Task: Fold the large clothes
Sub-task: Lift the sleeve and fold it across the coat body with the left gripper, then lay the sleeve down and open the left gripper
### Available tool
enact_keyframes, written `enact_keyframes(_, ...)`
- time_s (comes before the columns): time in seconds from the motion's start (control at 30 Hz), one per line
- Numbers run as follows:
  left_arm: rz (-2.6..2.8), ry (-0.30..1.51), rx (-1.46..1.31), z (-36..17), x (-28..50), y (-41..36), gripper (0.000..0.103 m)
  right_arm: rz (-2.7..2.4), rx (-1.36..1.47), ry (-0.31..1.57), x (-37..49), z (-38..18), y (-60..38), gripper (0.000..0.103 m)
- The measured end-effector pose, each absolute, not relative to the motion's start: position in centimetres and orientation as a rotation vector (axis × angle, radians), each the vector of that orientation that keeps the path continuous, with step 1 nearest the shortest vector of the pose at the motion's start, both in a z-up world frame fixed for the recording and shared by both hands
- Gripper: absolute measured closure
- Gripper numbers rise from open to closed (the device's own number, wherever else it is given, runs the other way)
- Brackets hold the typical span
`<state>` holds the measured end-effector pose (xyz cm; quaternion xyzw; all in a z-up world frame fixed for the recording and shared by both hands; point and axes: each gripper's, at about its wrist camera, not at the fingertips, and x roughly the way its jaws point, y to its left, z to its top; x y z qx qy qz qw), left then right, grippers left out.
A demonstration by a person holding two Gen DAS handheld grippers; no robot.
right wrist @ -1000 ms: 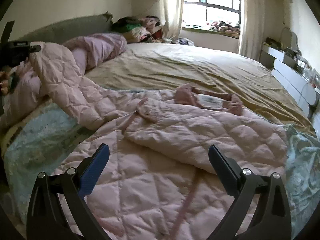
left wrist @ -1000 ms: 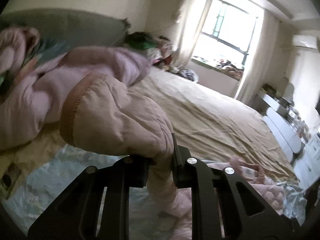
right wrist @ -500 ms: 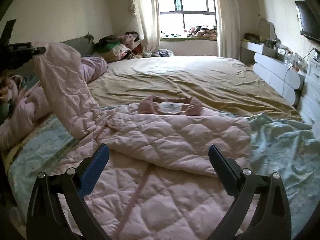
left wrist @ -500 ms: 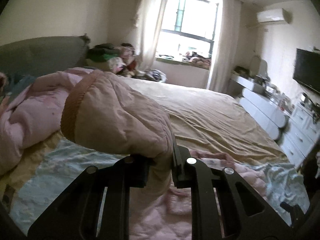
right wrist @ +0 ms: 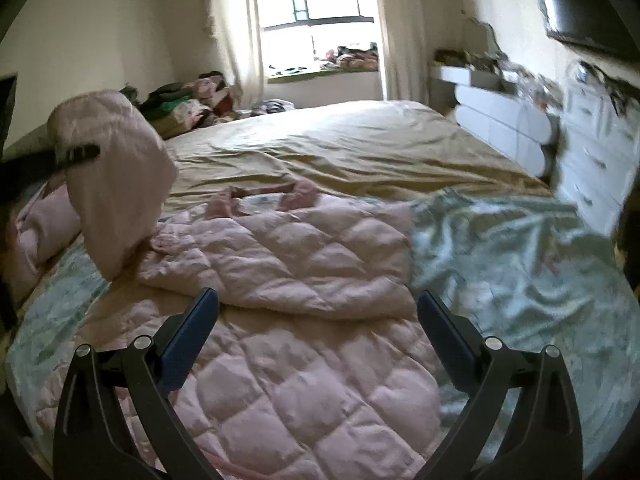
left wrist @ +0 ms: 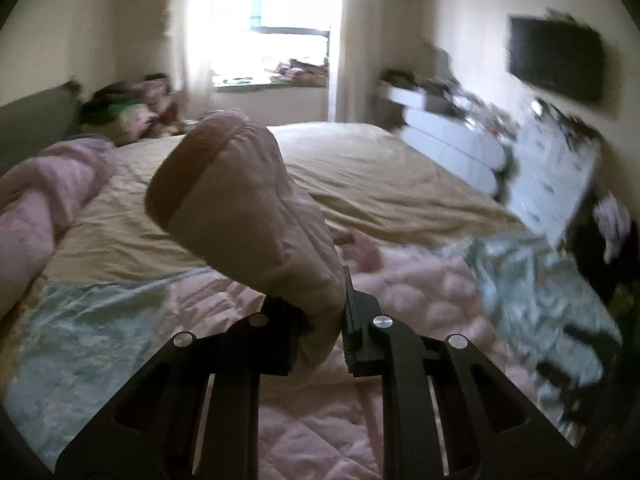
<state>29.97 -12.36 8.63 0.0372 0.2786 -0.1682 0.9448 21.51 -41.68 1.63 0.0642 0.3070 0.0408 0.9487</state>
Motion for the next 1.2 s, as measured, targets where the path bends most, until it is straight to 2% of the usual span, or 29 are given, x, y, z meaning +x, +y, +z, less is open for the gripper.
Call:
enact_keyframes(0.27, -0.428, 0.669, 0.188, 1.5, 28.6, -17.4, 0.092, -0.005, 0.168, 0.611, 19.3, 0.6, -45.0, 0.004)
enact_keyframes(0.47, -0.473, 0.752, 0.206, -2.1, 27.9, -19.6, 0.082, -0.039, 0.205, 0.634, 18.8, -0.2, -46.3, 0.004)
enact_keyframes(0.7, -0.531, 0.831, 0.301, -5.3, 26.1, -21.7, 0.059, -0.040, 0.222, 0.657, 19.6, 0.0, -46.3, 0.004)
enact_keyframes(0.9, -0.585, 0.840, 0.308, -5.6, 24.8, -20.6, 0.024, 0.000, 0.229, 0.677, 21.0, 0.7, -44.9, 0.004)
enact_keyframes(0.97, -0.594, 0.834, 0.311, -5.5, 24.4, -20.2, 0.021, 0.017, 0.237, 0.682, 21.7, 1.1, -44.3, 0.004)
enact_keyframes(1.07, -0.591, 0.831, 0.340, -5.2, 24.0, -19.5, 0.011, 0.062, 0.270, 0.687, 22.6, 1.7, -43.3, 0.004)
enact_keyframes(1.2, -0.507, 0.815, 0.360, -4.2, 24.6, -17.2, 0.009, 0.086, 0.293, 0.712, 24.0, 2.2, -42.1, 0.004)
